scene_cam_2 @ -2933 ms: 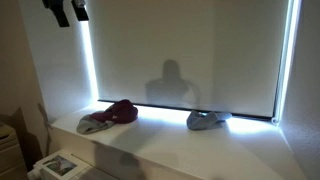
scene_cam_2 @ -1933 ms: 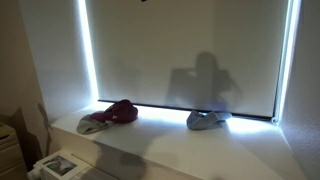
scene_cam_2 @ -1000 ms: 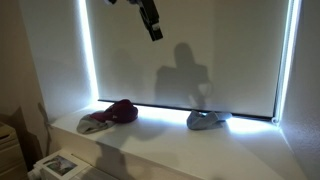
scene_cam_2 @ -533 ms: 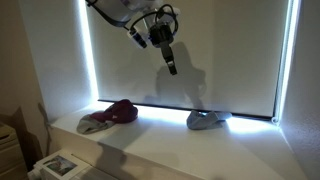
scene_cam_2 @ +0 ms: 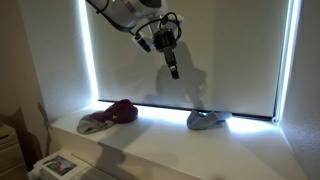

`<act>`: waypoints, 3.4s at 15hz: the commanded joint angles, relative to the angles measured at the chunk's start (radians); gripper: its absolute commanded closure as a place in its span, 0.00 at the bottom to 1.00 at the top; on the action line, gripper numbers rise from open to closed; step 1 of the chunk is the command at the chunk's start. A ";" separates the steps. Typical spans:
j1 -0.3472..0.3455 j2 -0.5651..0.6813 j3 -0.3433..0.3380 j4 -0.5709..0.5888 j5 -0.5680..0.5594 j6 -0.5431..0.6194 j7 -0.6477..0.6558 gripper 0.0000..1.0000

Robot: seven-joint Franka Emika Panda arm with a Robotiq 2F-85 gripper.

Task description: Put the white cap on the rest of the caps

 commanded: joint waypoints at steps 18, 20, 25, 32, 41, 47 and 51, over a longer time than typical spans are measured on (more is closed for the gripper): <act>-0.112 -0.011 -0.187 0.029 0.150 -0.057 0.118 0.00; -0.075 0.090 -0.172 0.096 0.092 -0.093 0.201 0.00; -0.020 0.388 -0.159 0.354 0.041 -0.301 0.285 0.00; -0.018 0.267 -0.167 0.178 0.090 -0.216 0.324 0.00; -0.195 0.342 -0.166 0.237 0.393 -0.205 0.416 0.00; -0.209 0.151 -0.141 0.100 0.631 -0.155 0.430 0.00; -0.096 0.069 -0.087 0.070 0.719 -0.023 0.535 0.00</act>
